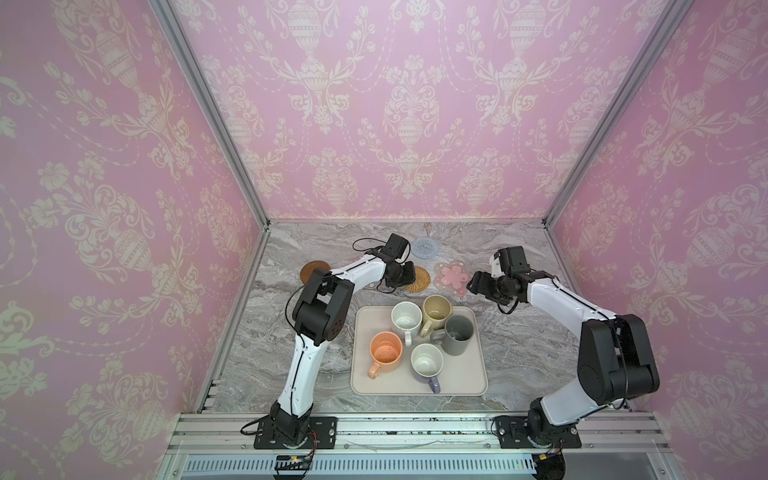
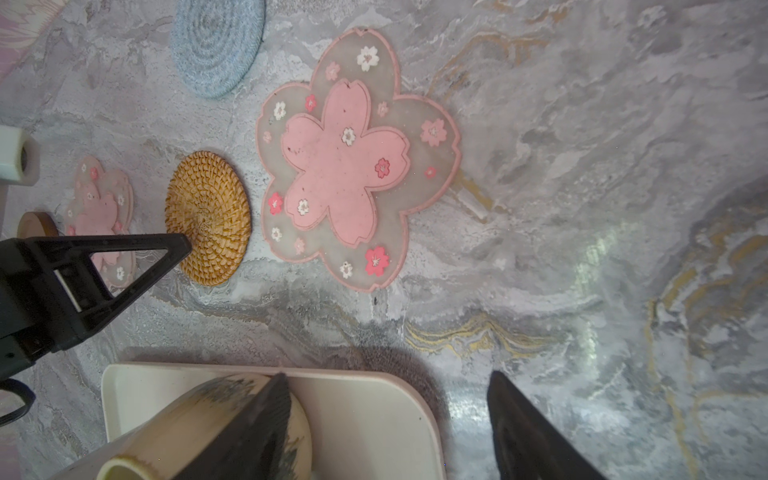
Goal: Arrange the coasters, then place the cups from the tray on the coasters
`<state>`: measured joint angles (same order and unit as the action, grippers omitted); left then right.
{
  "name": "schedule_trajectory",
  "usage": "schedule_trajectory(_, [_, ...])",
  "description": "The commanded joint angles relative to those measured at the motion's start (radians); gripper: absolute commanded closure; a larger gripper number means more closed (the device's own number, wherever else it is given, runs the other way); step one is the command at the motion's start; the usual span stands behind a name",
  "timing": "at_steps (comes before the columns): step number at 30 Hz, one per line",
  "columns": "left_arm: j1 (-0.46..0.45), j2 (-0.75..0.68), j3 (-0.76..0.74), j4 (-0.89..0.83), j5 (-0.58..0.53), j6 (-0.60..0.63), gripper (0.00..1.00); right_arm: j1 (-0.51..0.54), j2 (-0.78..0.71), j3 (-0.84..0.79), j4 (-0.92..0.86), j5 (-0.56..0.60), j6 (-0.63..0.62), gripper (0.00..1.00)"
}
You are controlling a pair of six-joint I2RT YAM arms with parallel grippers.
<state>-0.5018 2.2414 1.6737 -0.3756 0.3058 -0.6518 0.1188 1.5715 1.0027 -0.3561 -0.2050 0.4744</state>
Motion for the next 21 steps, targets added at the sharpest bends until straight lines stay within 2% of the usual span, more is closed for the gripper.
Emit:
schedule_trajectory(1, [-0.007, 0.035, 0.033, -0.030, -0.016, -0.010, 0.78, -0.006, -0.018, -0.010, 0.003, -0.003, 0.018, 0.24])
schedule_trajectory(6, [-0.006, 0.041, 0.057, -0.077, -0.078, 0.003, 0.78, -0.006, -0.014, -0.007, 0.001, -0.003, 0.018, 0.24])
schedule_trajectory(12, [-0.006, 0.056, 0.080, -0.098, -0.102, 0.007, 0.76, -0.006, -0.014, -0.009, 0.001, -0.012, 0.020, 0.24])
schedule_trajectory(21, [-0.011, 0.103, 0.112, -0.079, -0.008, 0.024, 0.76, -0.007, -0.014, -0.013, 0.010, -0.018, 0.026, 0.24])
